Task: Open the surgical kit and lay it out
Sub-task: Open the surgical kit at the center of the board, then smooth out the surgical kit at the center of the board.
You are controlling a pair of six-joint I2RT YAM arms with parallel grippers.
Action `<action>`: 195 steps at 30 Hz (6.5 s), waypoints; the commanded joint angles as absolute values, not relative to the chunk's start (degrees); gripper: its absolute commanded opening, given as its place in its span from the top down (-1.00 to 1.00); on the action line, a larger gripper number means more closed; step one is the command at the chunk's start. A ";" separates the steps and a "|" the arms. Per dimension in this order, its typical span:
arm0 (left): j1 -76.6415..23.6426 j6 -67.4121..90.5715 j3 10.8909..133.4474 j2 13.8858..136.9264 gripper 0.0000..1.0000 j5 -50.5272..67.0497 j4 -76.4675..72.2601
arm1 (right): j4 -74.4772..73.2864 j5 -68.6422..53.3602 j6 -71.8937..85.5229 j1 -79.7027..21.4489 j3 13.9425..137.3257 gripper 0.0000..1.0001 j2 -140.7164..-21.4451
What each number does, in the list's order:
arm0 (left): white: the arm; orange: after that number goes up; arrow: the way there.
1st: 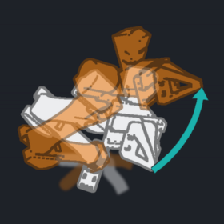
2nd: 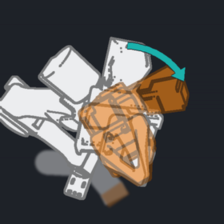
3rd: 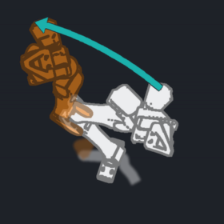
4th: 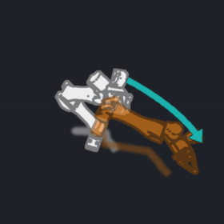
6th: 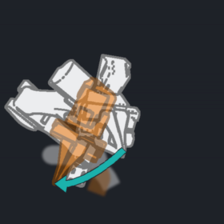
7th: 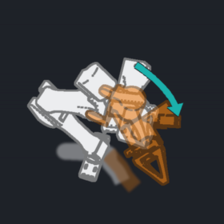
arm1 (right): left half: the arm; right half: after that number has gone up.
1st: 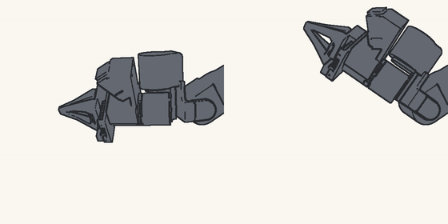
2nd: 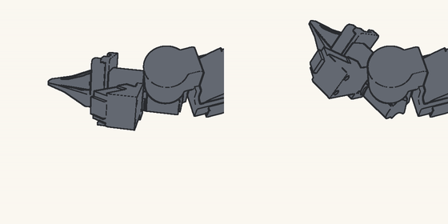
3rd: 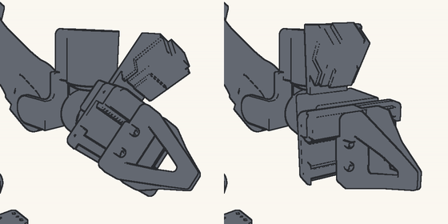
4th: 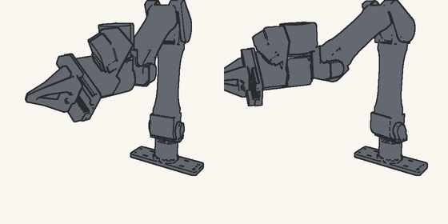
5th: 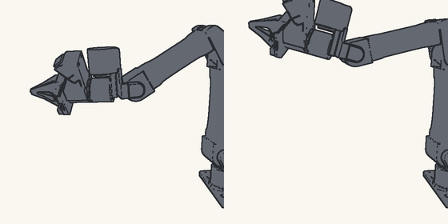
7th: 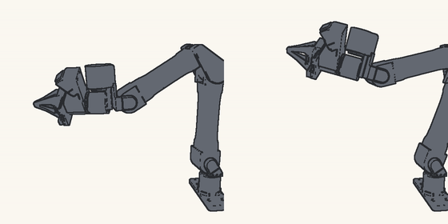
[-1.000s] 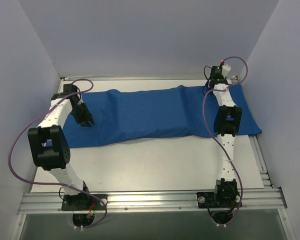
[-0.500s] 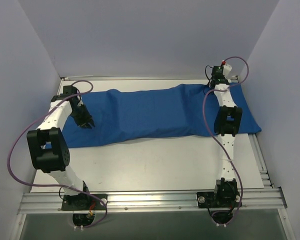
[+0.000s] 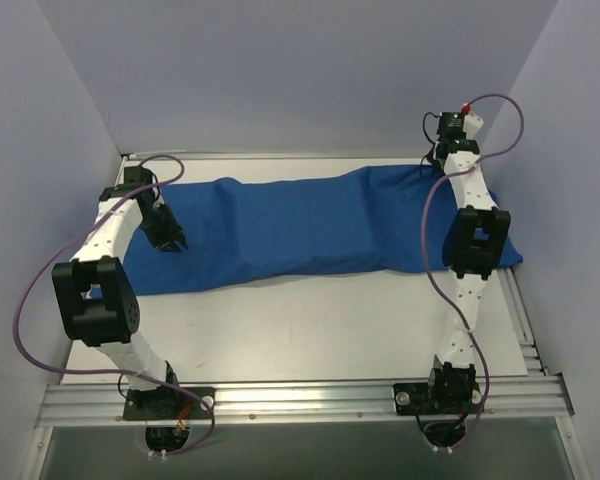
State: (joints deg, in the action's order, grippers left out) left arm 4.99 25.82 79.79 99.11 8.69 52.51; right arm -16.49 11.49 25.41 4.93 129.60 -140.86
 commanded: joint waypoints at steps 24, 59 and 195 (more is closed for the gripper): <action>6.59 29.88 69.69 80.60 0.14 16.35 50.88 | -53.20 0.72 40.89 6.77 58.00 0.17 -66.70; 7.65 30.15 76.55 91.67 -0.03 26.19 50.01 | -21.71 -28.13 12.13 -29.44 136.23 -0.33 -143.09; 6.59 36.56 118.99 139.90 0.95 10.02 66.27 | -18.89 -11.25 29.53 3.95 98.80 1.00 -129.55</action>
